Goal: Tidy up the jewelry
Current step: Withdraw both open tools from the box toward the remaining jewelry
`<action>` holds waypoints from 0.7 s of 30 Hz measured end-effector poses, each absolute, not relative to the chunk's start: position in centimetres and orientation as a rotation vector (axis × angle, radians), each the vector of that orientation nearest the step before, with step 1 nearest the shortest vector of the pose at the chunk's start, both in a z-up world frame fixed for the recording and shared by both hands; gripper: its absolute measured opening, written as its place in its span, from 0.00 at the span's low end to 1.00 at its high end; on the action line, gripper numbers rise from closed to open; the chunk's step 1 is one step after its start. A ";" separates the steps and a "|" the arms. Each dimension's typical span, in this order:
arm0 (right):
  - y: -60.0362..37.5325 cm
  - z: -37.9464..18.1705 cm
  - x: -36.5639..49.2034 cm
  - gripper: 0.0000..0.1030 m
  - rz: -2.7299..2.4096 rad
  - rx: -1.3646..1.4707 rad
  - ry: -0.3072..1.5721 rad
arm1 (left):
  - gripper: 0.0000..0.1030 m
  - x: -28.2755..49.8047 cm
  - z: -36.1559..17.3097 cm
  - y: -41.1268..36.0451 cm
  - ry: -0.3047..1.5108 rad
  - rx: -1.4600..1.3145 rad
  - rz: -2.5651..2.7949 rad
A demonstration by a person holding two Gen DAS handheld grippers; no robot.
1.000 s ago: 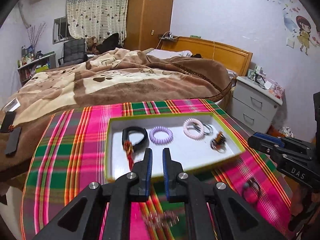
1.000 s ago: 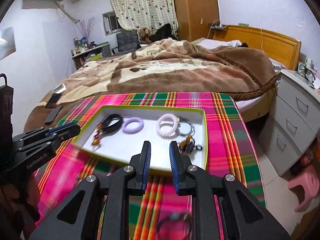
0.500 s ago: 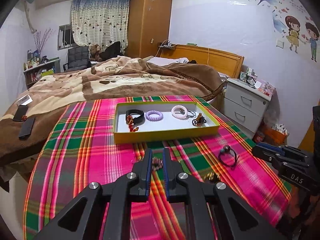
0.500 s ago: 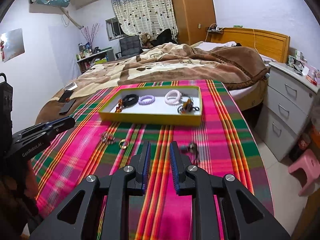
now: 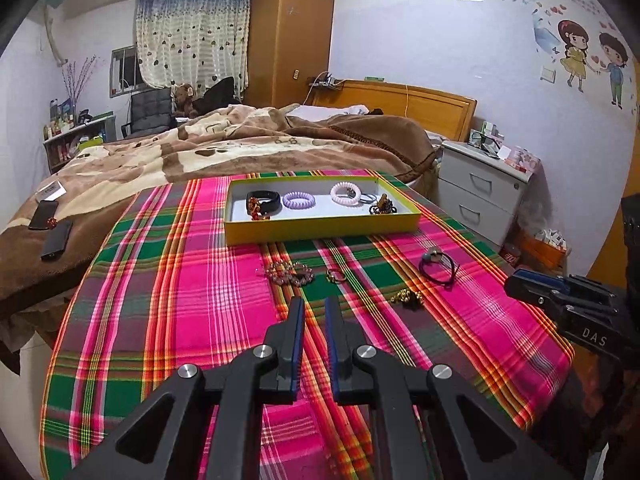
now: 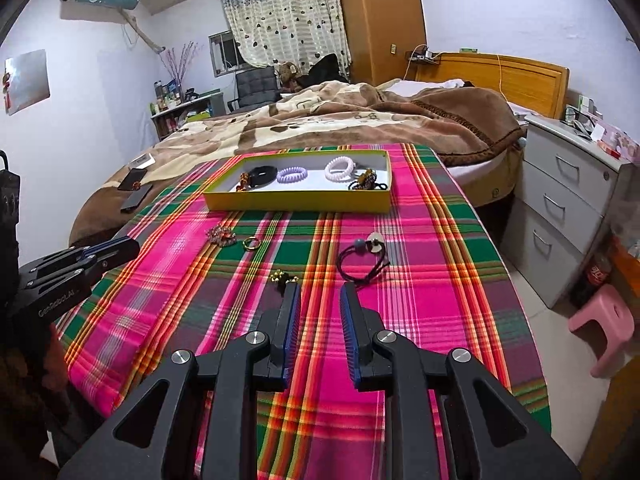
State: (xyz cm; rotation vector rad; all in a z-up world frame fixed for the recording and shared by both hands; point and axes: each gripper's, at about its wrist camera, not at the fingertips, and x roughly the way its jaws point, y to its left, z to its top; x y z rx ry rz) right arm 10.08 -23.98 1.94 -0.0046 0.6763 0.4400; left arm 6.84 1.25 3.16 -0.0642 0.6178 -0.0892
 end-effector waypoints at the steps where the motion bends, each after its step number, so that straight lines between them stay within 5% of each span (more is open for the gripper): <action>1: -24.0 1.9 10.1 0.32 0.440 -0.002 0.678 | 0.09 6.9 3.1 1.2 0.619 -0.064 -0.092; 21: -23.6 0.6 11.5 0.34 0.431 -0.016 0.721 | 0.13 8.8 1.7 1.0 0.665 -0.067 -0.115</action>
